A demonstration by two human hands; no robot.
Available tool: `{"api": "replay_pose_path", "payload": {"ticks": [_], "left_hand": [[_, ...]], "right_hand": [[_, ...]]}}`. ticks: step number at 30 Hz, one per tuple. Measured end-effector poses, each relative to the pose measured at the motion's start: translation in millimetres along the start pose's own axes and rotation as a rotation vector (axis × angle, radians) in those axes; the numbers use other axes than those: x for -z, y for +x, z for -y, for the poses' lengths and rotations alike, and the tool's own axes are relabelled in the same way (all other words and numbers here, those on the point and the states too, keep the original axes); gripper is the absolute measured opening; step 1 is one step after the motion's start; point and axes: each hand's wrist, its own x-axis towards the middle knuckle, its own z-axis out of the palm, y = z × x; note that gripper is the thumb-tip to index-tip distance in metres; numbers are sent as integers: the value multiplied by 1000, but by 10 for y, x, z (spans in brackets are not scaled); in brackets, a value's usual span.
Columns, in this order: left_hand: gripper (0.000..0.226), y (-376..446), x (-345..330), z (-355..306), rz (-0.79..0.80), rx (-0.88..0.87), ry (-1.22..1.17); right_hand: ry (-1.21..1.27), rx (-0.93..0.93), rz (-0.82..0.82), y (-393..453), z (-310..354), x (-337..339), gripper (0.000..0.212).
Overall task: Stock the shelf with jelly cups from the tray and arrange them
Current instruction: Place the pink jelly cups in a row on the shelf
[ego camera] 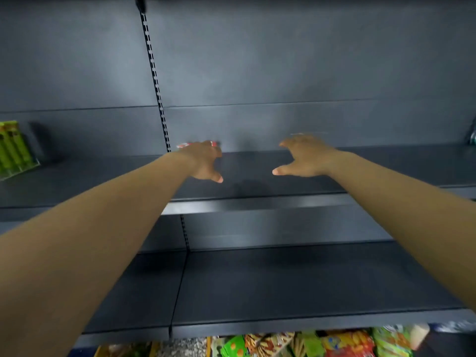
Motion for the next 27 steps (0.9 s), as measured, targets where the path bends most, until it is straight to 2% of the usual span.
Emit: {"api": "replay_pose_path", "payload": {"ticks": [4,9,13,20,22,27], "left_hand": [[77,-529,-229,-619,33,-62,-75],[76,-1005,-765,-1455,137,-119,-241],[70,-1176,-1482,-2092,279,-158,-379],[63,-1238,-2880,-2986,553,-163,-463],[54,-1214,-3282,-3176,636,-141,-477],[61,-1127,-4334,-3630,747,-45,-534]], "right_hand": [[71,-29,-13,-898,-218,-185,79],[110,-88,69,-1779,-575,-748,76],[145,-138,207,-2328,-921,-1380,75],[242,-227,386,-2911,-1568,-2628,68],[259,-238,440,-3024,-1748,-3036,68],[381,-307,626,-3286,-2196,-4071,64]]}}
